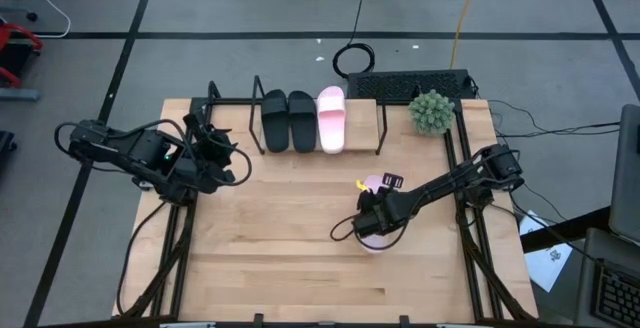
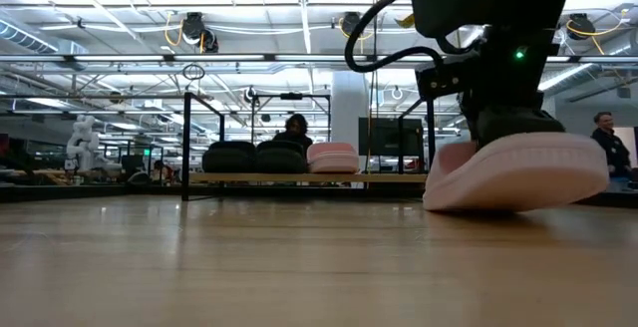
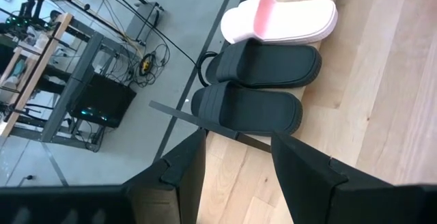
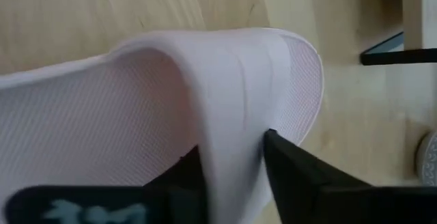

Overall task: Pick and place slides into the shelf
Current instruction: Put the white slide on the shelf

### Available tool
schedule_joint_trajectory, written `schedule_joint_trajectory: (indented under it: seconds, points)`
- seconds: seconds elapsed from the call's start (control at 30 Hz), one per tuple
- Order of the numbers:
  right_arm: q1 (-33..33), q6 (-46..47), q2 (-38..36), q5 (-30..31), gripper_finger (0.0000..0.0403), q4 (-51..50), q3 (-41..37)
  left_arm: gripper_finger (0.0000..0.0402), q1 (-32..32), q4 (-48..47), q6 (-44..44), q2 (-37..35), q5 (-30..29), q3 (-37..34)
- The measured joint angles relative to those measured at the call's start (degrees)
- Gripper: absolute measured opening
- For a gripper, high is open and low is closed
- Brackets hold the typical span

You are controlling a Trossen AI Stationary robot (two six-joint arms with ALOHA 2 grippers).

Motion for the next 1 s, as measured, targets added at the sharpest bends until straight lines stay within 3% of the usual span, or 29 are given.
schedule_joint_trajectory:
  seconds: [0.17, 0.53, 0.73, 1.0]
  points:
    - [0.20, -2.06, 0.04, 0.50, 0.0015, -1.10, 2.59, 0.0170, 0.00, 0.00, -0.21, 0.00, 0.00, -0.01]
    - [-1.94, -6.02, 0.04, 17.39, 0.0003, -22.97, 25.63, 0.0170, 0.00, 0.00, -0.43, 0.00, 0.02, -0.01]
    - [-12.06, -18.48, 0.02, 23.49, 0.0002, -24.29, 33.86, 0.0170, 0.00, 0.01, 0.04, 0.00, 0.04, 0.01]
    - [-27.66, -41.53, -0.42, 21.48, 0.0001, -11.14, 34.88, 0.0170, 0.00, 0.00, 0.24, 0.01, 0.02, 0.00]
